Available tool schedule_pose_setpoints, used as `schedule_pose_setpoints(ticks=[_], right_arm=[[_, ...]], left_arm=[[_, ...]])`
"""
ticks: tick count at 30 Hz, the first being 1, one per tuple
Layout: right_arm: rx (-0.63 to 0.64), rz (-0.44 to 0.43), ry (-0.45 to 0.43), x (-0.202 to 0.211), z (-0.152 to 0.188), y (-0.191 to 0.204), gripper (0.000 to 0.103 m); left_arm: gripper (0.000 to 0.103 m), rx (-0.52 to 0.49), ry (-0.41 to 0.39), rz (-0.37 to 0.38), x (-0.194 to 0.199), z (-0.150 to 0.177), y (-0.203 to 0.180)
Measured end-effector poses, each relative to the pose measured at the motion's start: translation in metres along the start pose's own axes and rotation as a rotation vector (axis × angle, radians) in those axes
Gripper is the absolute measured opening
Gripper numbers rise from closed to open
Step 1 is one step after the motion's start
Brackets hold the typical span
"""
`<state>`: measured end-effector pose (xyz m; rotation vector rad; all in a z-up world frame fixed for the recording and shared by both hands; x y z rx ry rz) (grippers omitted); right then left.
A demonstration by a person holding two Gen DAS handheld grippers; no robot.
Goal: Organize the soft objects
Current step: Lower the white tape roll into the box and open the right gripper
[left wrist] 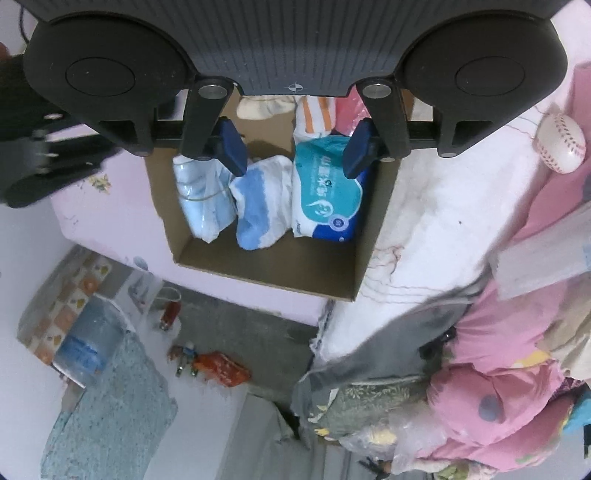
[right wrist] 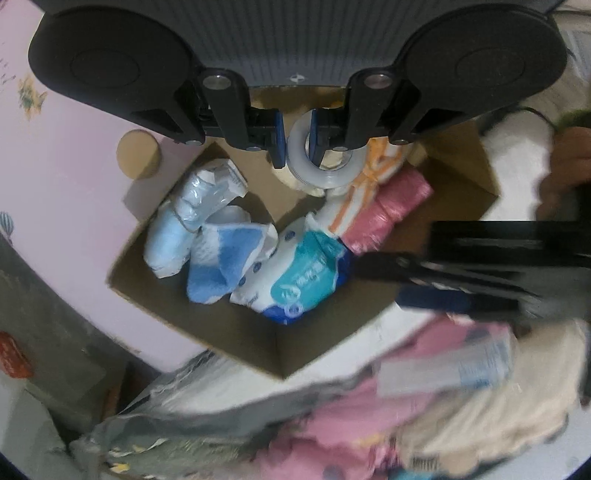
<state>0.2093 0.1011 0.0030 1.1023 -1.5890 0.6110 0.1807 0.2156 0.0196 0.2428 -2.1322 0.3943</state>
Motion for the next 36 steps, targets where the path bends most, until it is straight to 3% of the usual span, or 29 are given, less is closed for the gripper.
schedule_pose_setpoints(ticks=[7,20,31,36], right_arm=[[0.046,0.102,0.048,-0.034,-0.035,-0.004,0.000],[-0.048,0.103,0.215,-0.110,-0.056,-0.021,0.000],[-0.097,0.036,0.134,-0.082,-0.054,-0.028,0.004],[-0.105,-0.069,0.109,-0.057,-0.047,-0.016,0.004]], left_arm=[[0.058,0.060,-0.002,0.001,-0.002,-0.005,0.018],[0.059,0.081,0.018,0.003,-0.007,-0.003,0.030],[0.060,0.069,0.004,-0.006,-0.004,-0.004,0.021],[0.060,0.062,-0.001,-0.011,0.000,-0.003,0.018]])
Point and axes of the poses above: each gripper's, at about its wrist camera, not at the fingertips, and x roughly against the way its jaws point, y to its left, z to its underside, the point moved 10 cm from there along -x, roughly the way its jaws point, and after that the axes turned 9 degrees about y, right-handed, at the moved point
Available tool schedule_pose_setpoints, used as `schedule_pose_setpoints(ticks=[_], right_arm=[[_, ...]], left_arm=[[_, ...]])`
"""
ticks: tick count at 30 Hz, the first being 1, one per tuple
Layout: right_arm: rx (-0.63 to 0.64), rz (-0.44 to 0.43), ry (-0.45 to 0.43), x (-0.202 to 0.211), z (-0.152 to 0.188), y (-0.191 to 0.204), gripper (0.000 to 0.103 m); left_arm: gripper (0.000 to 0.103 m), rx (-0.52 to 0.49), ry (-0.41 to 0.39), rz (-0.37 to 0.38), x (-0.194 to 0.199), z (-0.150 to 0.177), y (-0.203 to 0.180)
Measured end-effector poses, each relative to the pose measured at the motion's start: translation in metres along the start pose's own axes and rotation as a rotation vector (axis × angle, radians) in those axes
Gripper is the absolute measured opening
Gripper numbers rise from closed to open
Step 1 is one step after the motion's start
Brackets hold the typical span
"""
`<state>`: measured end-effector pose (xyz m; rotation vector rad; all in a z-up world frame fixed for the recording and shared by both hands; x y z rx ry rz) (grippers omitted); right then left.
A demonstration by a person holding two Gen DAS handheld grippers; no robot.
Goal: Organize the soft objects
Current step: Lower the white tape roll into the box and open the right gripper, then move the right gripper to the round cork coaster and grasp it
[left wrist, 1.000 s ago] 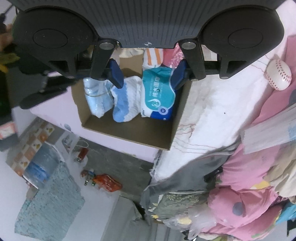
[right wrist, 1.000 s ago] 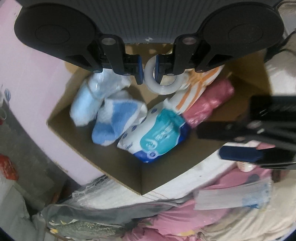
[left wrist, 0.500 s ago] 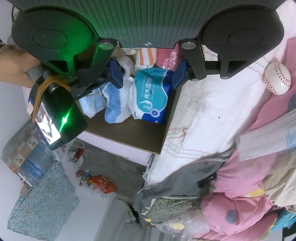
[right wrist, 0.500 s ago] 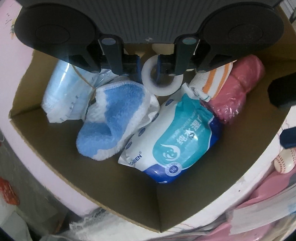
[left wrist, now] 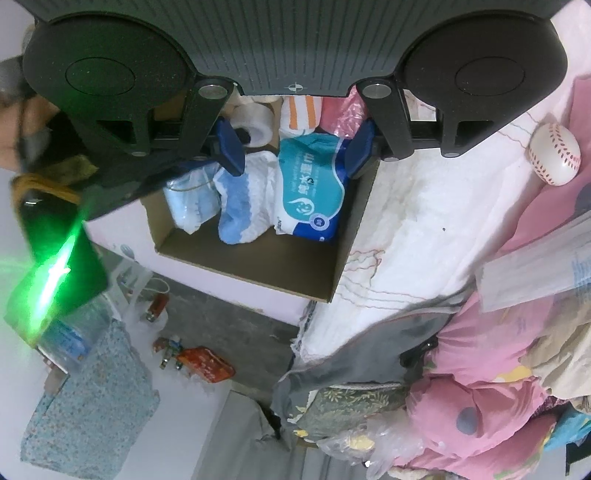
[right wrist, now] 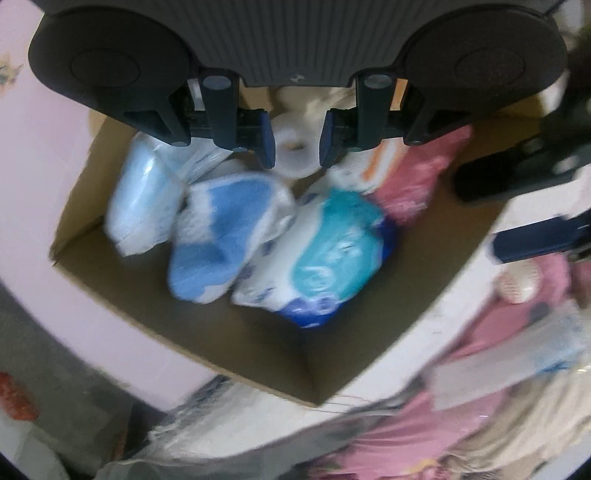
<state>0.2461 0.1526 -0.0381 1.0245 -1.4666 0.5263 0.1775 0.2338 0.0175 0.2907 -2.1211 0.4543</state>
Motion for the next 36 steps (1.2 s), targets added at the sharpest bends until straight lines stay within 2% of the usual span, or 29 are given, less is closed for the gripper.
schedule_pose_setpoints(ticks=[2,5,9,11,16,21,24,28,30,33,36], right_arm=[[0.026,-0.047,0.021,0.003,0.007,0.013,0.004],[0.058,-0.044,0.069,-0.005,0.016,0.023,0.004],[0.029,-0.017,0.118,-0.023,0.015,0.014,0.004],[-0.001,-0.033,0.141,-0.031,0.012,0.008,0.004],[-0.028,-0.030,0.149,-0.040,0.009,-0.002,0.004],[-0.013,-0.083,0.076,0.001,0.020,-0.005,0.005],[0.002,-0.111,-0.032,0.050,0.033,-0.015,0.005],[-0.012,-0.074,-0.170,0.106,0.049,-0.043,0.005],[-0.040,-0.042,-0.200,0.112,0.053,-0.060,0.007],[-0.088,0.023,-0.184,0.101,0.061,-0.095,0.012],[-0.107,0.089,-0.139,0.073,0.068,-0.123,0.028]], left_arm=[[0.060,0.002,-0.004,-0.002,0.001,-0.001,0.001],[0.061,0.014,-0.009,-0.005,0.002,-0.003,0.003],[0.061,0.026,-0.010,-0.005,0.002,-0.004,0.008],[0.061,0.029,-0.009,-0.003,0.001,-0.005,0.010],[0.061,0.039,-0.005,0.000,-0.001,-0.005,0.014],[0.070,0.035,-0.002,0.005,-0.002,-0.005,0.015],[0.078,0.011,0.003,0.004,-0.001,-0.001,0.009],[0.091,-0.060,0.031,-0.009,-0.004,0.010,-0.009],[0.097,-0.108,0.046,-0.017,-0.005,0.017,-0.020],[0.100,-0.177,0.059,-0.029,-0.007,0.028,-0.034],[0.102,-0.220,0.077,-0.047,-0.008,0.041,-0.044]])
Point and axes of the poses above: each gripper's, at about its wrist camera, not at the fingertips, and x roughly against the way its jaws point, y to its left, z to its underside, the point moved 10 cm from there along -x, roughly the way its jaws point, and after that the axes turned 9 degrees about y, right-handed, at the moved point
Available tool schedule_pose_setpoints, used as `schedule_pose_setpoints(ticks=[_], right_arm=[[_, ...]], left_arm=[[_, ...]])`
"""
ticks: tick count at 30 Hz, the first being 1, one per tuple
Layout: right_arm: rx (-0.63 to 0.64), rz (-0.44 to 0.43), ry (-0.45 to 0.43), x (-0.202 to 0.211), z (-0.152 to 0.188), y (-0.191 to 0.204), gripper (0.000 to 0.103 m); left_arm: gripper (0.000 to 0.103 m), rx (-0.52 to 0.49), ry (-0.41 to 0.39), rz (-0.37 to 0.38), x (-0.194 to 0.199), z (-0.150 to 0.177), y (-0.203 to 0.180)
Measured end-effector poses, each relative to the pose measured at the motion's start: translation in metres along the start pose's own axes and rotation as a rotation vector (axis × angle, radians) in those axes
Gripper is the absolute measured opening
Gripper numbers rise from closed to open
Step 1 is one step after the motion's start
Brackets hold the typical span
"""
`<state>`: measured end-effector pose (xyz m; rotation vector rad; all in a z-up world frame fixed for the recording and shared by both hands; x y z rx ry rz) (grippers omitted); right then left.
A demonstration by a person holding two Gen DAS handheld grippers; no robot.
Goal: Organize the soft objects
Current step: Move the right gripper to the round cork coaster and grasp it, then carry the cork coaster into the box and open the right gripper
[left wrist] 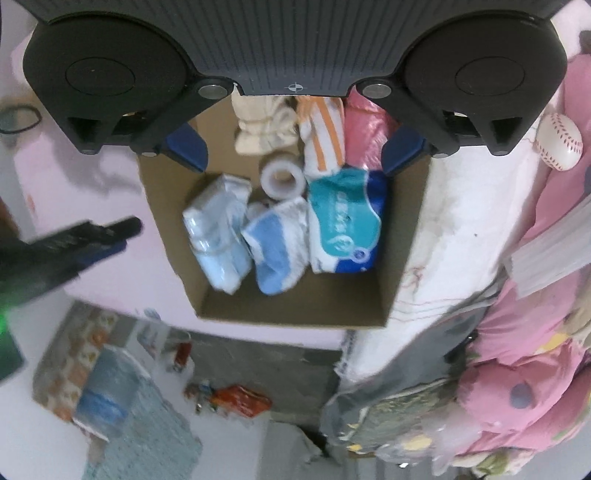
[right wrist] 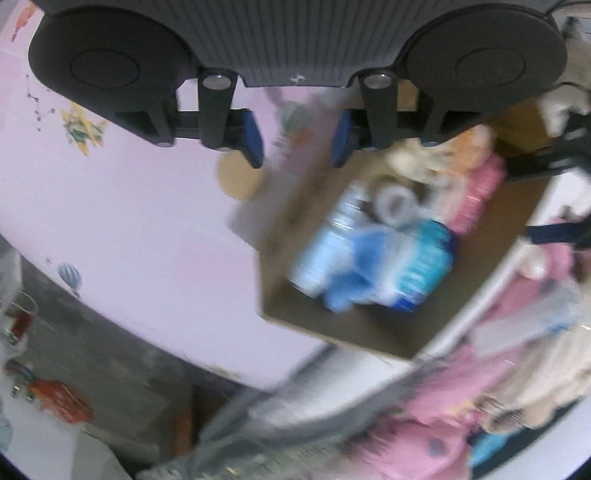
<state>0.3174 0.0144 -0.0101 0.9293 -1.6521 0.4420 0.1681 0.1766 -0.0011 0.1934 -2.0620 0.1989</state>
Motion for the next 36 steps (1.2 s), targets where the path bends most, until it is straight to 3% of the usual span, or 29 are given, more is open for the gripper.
schedule_pose_setpoints(ticks=[8,13,16,19,24,25,36], right_arm=[[0.106,0.084,0.080,-0.073,-0.002,-0.022,0.043],[0.203,0.147,0.051,-0.100,-0.004,-0.018,0.050],[0.200,0.118,0.024,-0.100,-0.002,-0.021,0.051],[0.199,0.106,0.007,-0.094,0.001,-0.024,0.030],[0.179,0.106,-0.006,-0.091,0.009,-0.027,0.017],[0.172,0.110,-0.012,-0.089,0.010,-0.028,0.007],[0.025,-0.002,-0.050,-0.080,0.032,-0.054,0.001]], left_arm=[[0.102,-0.088,0.063,-0.054,0.002,0.026,-0.029],[0.102,-0.120,0.065,-0.072,0.014,0.037,-0.043],[0.102,-0.130,0.045,-0.071,0.022,0.043,-0.053],[0.102,-0.124,0.024,-0.065,0.029,0.049,-0.058],[0.102,-0.066,0.013,-0.028,0.035,0.059,-0.060],[0.102,-0.052,0.011,-0.024,0.037,0.062,-0.058],[0.102,0.117,-0.062,-0.017,0.059,0.096,-0.044]])
Point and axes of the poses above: each gripper's, at about its wrist camera, not at the fingertips, and x roughly against the way its jaws point, y to its left, z to its underside, the point moved 10 cm from there along -x, roughly the way its jaws point, and after that the axes turned 9 degrees about y, right-handed, at the moved point
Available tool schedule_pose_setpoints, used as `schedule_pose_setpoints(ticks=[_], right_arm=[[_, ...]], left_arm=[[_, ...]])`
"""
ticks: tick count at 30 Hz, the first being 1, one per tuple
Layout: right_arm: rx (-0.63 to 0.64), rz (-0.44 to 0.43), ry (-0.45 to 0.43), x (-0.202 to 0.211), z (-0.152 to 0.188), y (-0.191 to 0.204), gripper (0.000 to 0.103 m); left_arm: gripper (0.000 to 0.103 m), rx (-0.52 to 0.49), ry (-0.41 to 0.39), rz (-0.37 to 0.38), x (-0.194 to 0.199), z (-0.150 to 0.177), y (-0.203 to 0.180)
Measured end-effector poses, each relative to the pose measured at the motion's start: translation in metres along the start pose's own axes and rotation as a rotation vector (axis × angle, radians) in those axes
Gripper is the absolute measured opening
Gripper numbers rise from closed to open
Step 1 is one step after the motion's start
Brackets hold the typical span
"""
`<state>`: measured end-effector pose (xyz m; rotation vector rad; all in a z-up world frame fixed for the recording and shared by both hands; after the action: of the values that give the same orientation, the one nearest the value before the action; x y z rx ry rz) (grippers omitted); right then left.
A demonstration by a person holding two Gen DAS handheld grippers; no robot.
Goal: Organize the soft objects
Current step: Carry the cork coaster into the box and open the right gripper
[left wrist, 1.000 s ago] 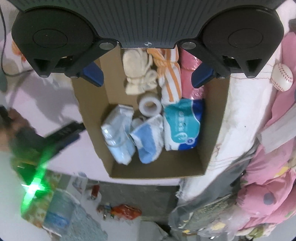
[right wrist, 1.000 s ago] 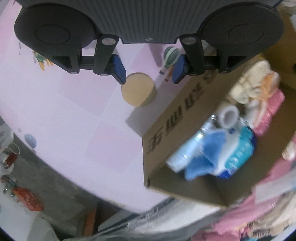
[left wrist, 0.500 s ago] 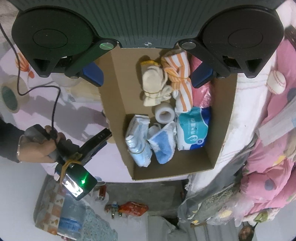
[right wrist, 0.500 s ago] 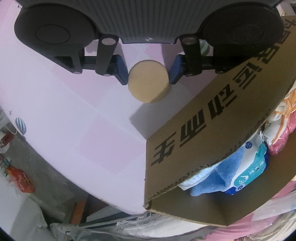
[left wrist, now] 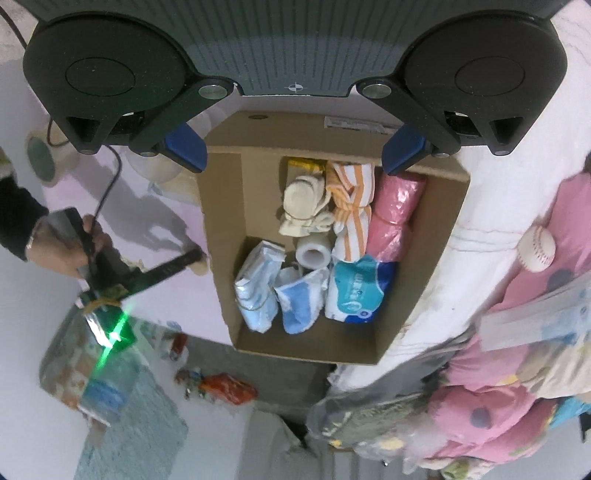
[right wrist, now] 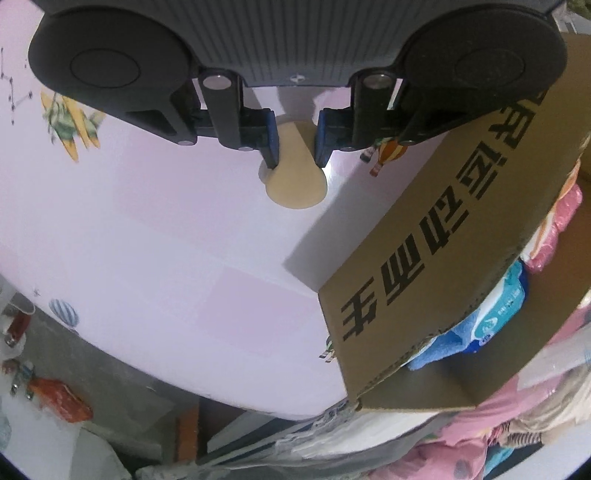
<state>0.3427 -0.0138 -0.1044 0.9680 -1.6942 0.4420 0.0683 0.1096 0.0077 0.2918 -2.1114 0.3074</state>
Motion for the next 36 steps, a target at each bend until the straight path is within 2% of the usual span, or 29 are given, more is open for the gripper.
schedule_pose_setpoints(ticks=[3,7,11,14,17,21,23,27,33,36], right_arm=[[-0.020,-0.004,-0.030,0.020,0.004,-0.001,0.001],[-0.014,-0.026,-0.123,0.073,0.009,0.011,0.001],[0.071,-0.093,-0.229,0.132,0.005,0.062,0.001],[0.176,-0.131,-0.251,0.150,-0.001,0.112,0.002],[0.297,-0.140,-0.175,0.129,-0.012,0.165,0.002],[0.398,-0.033,-0.004,0.070,-0.024,0.197,0.002],[0.428,0.043,0.083,0.042,-0.031,0.200,0.002],[0.474,0.179,0.180,0.009,-0.039,0.193,0.004],[0.517,0.291,0.296,-0.025,-0.042,0.185,0.009],[0.514,0.297,0.340,-0.034,-0.040,0.184,0.016]], left_arm=[[0.102,0.010,-0.040,-0.022,0.001,0.004,0.003],[0.102,0.033,-0.084,-0.047,-0.001,0.006,0.010],[0.102,0.054,-0.135,-0.084,-0.001,0.005,0.022],[0.102,0.068,-0.162,-0.088,-0.001,0.003,0.031],[0.102,0.084,-0.176,-0.067,0.000,0.003,0.040],[0.102,0.086,-0.184,-0.051,0.000,0.005,0.049],[0.102,0.081,-0.190,-0.050,0.000,0.005,0.053],[0.102,0.091,-0.200,-0.034,-0.001,0.006,0.059],[0.102,0.103,-0.200,-0.005,-0.004,0.005,0.064],[0.102,0.105,-0.200,0.001,-0.005,0.004,0.065]])
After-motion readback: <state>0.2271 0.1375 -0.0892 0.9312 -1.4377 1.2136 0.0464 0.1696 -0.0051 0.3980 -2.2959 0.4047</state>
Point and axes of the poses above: each gripper's, at about its wrist camera, not at the fingertips, and x roughly against the way its jaws point, y to its left, z to its underside, the point moved 10 cm from there along -x, roughly the way its jaws point, and after that the axes turned 9 degrees about y, right-handed, at the moved point
